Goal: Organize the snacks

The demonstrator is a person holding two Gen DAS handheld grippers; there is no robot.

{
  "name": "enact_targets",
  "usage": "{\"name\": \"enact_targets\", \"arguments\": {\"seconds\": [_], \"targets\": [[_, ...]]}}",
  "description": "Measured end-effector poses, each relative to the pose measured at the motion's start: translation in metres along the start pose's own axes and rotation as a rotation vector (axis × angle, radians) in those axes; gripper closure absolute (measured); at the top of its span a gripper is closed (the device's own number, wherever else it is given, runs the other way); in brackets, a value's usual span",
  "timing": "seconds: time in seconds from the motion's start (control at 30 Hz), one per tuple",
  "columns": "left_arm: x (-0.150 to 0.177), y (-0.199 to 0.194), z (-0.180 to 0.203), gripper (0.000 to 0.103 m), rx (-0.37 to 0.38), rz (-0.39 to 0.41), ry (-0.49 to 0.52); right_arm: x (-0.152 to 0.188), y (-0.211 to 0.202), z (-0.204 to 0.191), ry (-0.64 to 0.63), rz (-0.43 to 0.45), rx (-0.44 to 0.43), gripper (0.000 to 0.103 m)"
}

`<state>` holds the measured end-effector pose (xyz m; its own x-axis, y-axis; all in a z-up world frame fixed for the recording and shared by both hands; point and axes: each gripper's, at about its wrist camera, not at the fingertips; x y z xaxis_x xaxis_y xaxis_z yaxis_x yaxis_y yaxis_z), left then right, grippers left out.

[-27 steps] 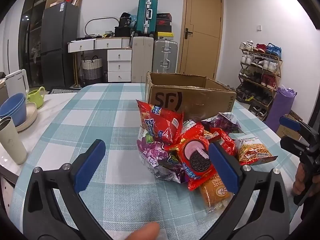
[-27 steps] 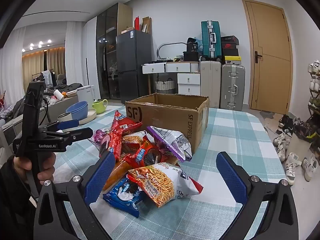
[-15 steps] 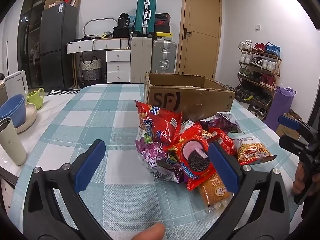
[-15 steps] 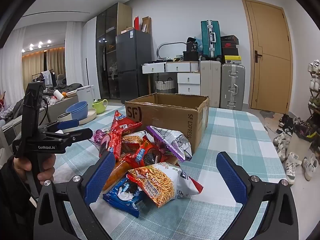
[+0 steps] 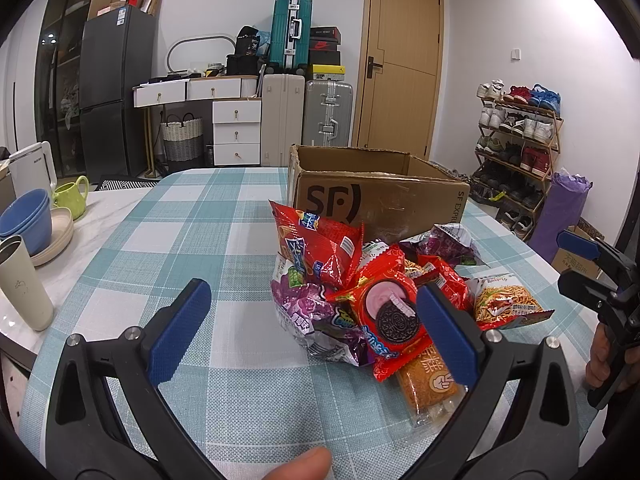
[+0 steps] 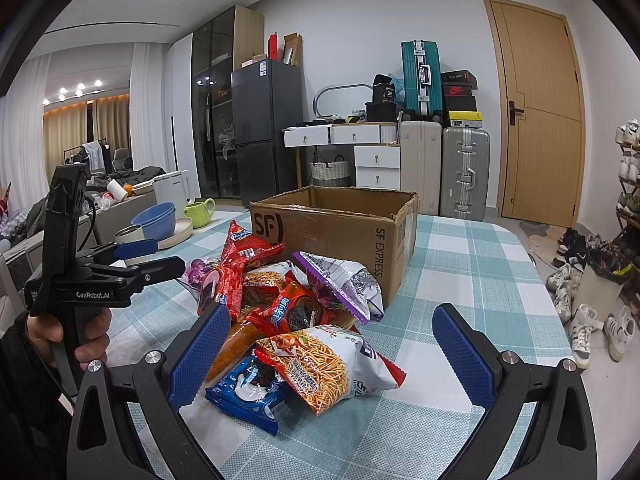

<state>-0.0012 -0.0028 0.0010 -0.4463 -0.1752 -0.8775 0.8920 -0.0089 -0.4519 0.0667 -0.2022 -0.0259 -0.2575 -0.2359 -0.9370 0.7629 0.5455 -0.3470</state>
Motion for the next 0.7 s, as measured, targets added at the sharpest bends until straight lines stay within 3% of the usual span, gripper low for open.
{"name": "enact_targets", "arguments": {"seconds": [0.7], "targets": [[0.0003,0.0013,0.0009,0.001,0.001,0.0,0.002,0.0,0.0002,0.0,0.001,-0.001,0.0,0.0]]}}
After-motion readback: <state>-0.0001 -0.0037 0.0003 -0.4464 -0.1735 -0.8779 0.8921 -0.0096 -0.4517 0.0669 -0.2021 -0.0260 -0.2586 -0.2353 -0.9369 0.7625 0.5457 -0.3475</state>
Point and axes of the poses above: each gripper's, at about its wrist camera, not at the fingertips, and y roughly the way its jaws point, z to its right, x to its underside, and after that the axes turned 5 degrees about -y, right-handed
